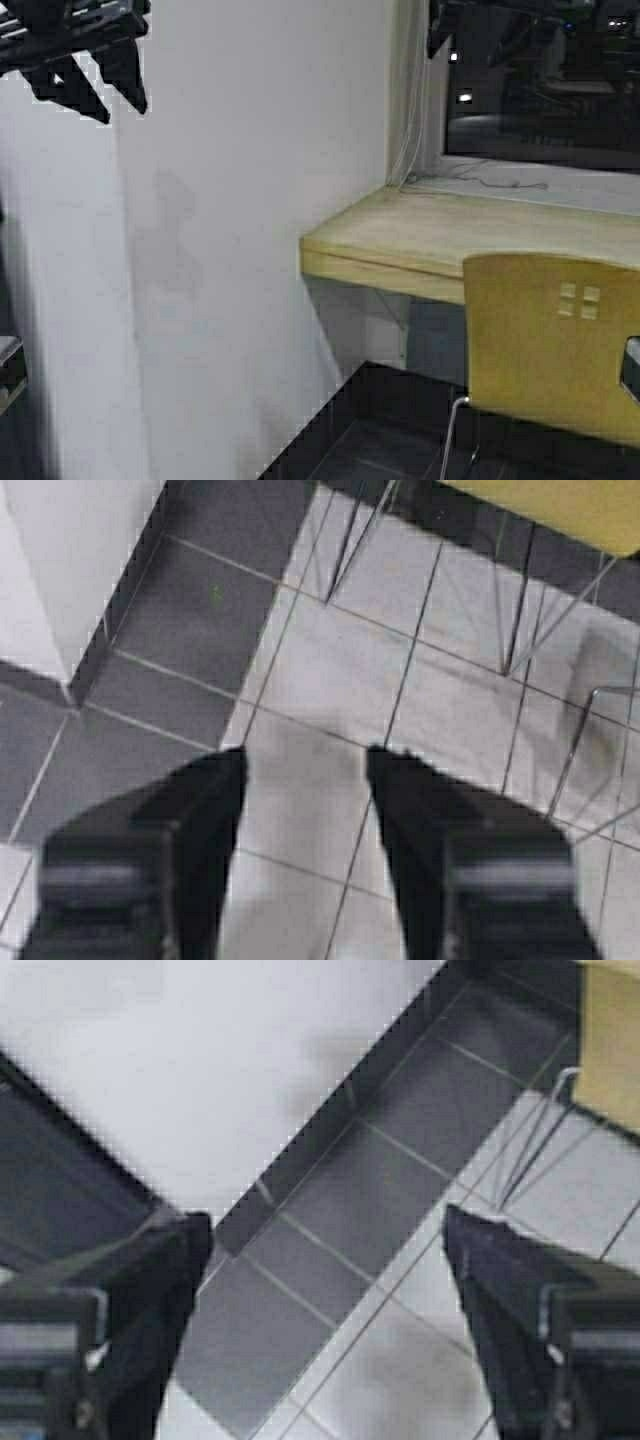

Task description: Push the chairs under the table

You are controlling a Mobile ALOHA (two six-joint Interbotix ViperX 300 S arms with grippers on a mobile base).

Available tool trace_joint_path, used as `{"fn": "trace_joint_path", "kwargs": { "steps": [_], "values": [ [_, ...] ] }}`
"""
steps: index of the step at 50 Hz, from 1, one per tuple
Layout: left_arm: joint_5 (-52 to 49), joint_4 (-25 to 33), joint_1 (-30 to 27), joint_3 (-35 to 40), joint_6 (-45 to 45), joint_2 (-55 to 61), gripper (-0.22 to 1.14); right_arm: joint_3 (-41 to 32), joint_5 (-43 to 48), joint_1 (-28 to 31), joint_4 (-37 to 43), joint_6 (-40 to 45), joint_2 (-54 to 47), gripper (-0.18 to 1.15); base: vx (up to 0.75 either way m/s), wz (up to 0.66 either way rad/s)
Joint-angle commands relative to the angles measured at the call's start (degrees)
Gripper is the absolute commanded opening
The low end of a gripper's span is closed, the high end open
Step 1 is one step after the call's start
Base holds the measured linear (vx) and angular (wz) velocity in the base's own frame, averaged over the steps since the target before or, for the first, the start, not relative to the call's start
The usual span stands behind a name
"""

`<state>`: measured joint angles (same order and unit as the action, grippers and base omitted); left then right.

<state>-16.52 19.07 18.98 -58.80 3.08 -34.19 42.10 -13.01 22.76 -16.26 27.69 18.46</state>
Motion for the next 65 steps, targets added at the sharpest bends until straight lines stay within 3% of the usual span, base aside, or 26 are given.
{"fn": "trace_joint_path", "kwargs": {
  "steps": [1,46,65],
  "values": [
    [0.35,0.18,0.09,1.23,-0.62,-0.62,0.79,-1.41,0.18,-0.18,0.0,-0.53,0.88,1.0,-0.34,0.13],
    [3.6,-0.53,-1.49,-0.53,-1.14,-0.35,0.79,-4.83,4.92,-1.05,-3.08,-2.37,-8.44,1.0,-0.32,0.15],
    [6.24,-0.62,-1.58,0.35,-1.41,2.11,0.79,-5.01,5.54,-4.39,-3.69,-3.08,-13.36,1.0,-0.39,-0.05]
  ]
}}
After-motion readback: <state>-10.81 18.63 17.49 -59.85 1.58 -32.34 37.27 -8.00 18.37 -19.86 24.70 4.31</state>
